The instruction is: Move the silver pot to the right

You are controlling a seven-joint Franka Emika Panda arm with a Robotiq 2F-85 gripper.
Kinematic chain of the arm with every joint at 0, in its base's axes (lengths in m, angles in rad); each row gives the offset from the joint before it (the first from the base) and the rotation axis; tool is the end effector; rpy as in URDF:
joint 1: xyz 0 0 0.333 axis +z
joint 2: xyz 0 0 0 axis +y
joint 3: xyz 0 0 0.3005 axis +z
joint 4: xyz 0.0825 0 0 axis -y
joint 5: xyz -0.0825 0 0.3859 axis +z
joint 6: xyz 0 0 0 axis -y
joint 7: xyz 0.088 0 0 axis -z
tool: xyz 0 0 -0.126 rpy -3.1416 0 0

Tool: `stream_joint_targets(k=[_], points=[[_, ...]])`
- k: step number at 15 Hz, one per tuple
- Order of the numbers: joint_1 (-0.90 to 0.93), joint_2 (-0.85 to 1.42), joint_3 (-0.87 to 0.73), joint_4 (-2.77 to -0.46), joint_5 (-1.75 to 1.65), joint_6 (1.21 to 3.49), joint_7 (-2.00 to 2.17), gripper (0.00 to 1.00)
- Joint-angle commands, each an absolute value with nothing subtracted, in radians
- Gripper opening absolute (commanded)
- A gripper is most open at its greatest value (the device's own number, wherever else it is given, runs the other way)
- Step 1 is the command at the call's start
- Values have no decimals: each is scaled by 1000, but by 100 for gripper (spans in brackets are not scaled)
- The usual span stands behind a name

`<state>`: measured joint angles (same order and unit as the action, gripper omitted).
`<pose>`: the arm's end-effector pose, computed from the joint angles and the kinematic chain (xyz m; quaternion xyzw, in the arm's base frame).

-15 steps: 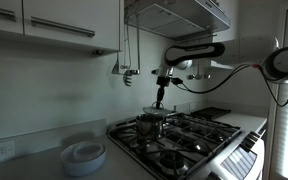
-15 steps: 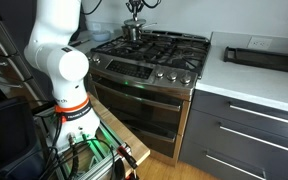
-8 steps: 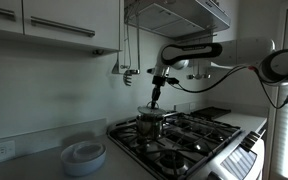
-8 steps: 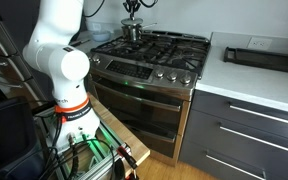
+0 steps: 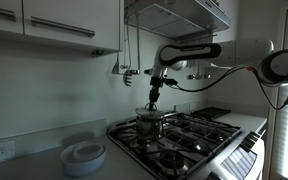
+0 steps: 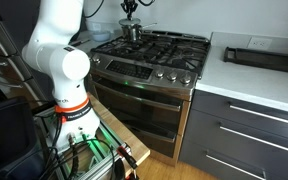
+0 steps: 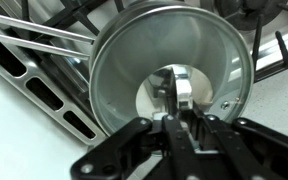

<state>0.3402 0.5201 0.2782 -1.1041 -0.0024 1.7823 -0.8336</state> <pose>0.6103 0.3724 0.5142 -0.7586 -0.6422 -0.0948 0.0555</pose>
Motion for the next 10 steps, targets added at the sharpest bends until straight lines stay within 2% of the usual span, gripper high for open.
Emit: stream_joint_targets(k=[1, 10], points=[[353, 531, 272, -1082, -45, 1785, -870, 4], [359, 553, 273, -1080, -84, 1796, -894, 4]])
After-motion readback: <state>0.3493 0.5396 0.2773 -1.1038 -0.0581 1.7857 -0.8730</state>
